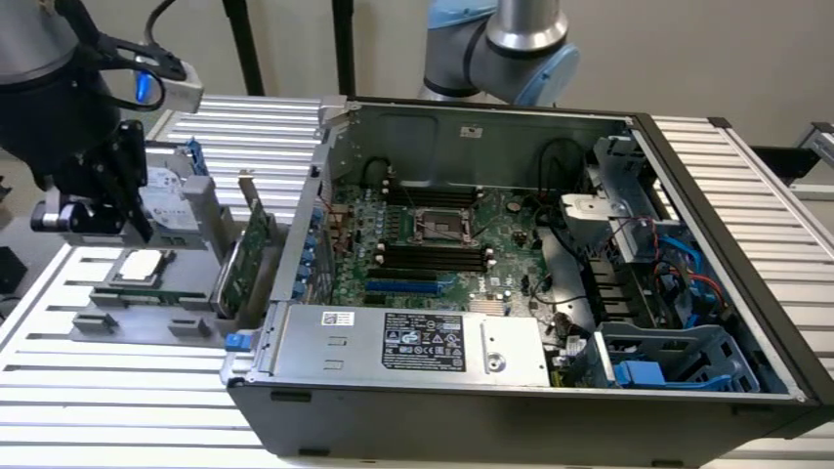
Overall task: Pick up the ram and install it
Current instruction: 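Pick up the ram and move it above insertion slot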
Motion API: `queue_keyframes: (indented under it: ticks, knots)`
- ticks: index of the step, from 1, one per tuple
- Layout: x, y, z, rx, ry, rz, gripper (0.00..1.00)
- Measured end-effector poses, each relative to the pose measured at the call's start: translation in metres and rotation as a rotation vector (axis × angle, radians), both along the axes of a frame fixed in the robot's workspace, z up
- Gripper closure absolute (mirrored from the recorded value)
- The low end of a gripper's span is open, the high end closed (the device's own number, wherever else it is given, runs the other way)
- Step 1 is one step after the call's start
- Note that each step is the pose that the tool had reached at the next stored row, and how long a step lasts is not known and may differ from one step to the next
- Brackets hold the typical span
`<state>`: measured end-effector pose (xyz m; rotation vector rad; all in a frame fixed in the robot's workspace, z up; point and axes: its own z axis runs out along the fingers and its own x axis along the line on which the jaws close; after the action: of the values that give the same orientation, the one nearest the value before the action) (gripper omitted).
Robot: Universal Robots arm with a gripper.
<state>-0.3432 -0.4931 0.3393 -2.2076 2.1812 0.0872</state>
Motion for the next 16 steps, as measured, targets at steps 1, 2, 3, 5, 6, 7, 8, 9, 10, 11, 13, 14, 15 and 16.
queue_keyframes:
  ticks: [1, 2, 3, 5, 6, 7, 8, 9, 10, 11, 13, 14, 15, 16]
  knots:
    - [0.004, 0.0, 0.0035, 0.0013, -0.0001, 0.0, 1.0]
    - [0.007, 0.0, 0.007, 0.0024, -0.0001, 0.001, 1.0]
    - [0.01, 0.0, 0.0103, 0.0034, 0.0, 0.001, 1.0]
    - [0.017, 0.0, 0.0172, 0.0057, 0.0, 0.001, 1.0]
    - [0.021, 0.0, 0.0205, 0.0067, -0.0001, 0.001, 1.0]
    - [0.025, 0.0, 0.0236, 0.0075, -0.0001, 0.002, 1.0]
    - [0.028, 0.0, 0.0263, 0.008, -0.0001, 0.002, 1.0]
    - [0.031, 0.0, 0.0287, 0.0083, -0.0001, 0.002, 1.0]
    - [0.035, 0.0, 0.0307, 0.0083, 0.0001, 0.002, 1.0]
    - [0.039, 0.0, 0.0324, 0.0082, 0.0, 0.002, 1.0]
    - [0.047, 0.0, 0.0353, 0.0082, 0.0, 0.002, 1.0]
    - [0.052, 0.0, 0.0368, 0.0083, 0.0, 0.002, 1.0]
    - [0.056, 0.0, 0.0381, 0.0081, 0.0001, 0.002, 1.0]
    - [0.061, 0.0, 0.0393, 0.0082, 0.0001, 0.002, 1.0]
